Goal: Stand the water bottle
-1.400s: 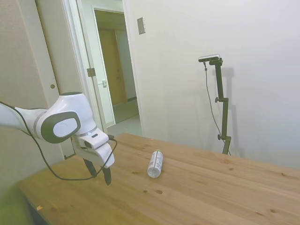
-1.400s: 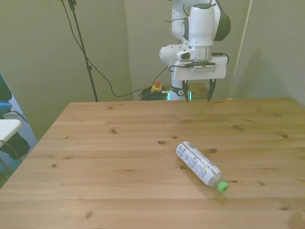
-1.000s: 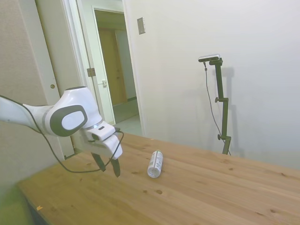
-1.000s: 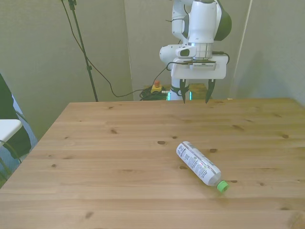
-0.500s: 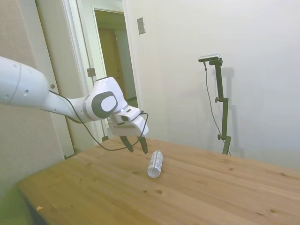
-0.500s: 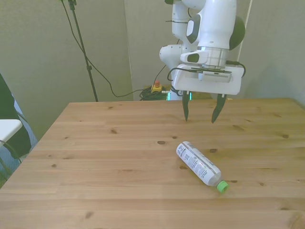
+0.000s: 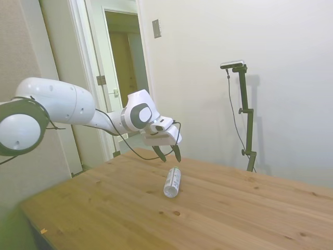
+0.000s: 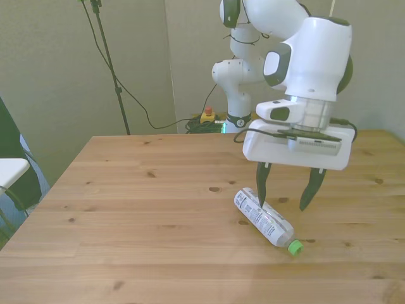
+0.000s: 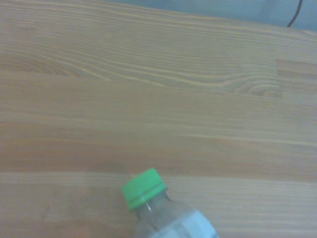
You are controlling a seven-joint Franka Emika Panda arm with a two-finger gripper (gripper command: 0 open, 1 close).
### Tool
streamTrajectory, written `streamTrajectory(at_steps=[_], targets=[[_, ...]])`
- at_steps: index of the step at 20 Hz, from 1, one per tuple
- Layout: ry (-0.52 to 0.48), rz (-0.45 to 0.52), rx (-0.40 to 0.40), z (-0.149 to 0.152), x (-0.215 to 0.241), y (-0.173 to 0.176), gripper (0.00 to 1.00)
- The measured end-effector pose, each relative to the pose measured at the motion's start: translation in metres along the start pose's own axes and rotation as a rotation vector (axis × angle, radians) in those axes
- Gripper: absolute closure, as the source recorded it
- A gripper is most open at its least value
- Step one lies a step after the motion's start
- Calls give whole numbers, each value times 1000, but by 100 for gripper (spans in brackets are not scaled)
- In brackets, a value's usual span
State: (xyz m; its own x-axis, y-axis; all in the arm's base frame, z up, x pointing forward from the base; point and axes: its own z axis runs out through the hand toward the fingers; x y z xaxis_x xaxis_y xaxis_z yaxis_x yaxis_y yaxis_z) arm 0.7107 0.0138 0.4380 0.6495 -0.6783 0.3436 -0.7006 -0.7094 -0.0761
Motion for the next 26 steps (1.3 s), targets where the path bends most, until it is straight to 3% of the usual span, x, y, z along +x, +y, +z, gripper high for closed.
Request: streamTrajectory(at_steps=[5,12,17,18,26], targets=[[-16,-13,-14,29,4,-29,0],[-42,-11,-46,71,6,-40,0],[-55,-17,-46,75,2,-46,0],[-61,-17,-44,76,1,-46,100],[-85,-13,-51,79,2,-42,100]])
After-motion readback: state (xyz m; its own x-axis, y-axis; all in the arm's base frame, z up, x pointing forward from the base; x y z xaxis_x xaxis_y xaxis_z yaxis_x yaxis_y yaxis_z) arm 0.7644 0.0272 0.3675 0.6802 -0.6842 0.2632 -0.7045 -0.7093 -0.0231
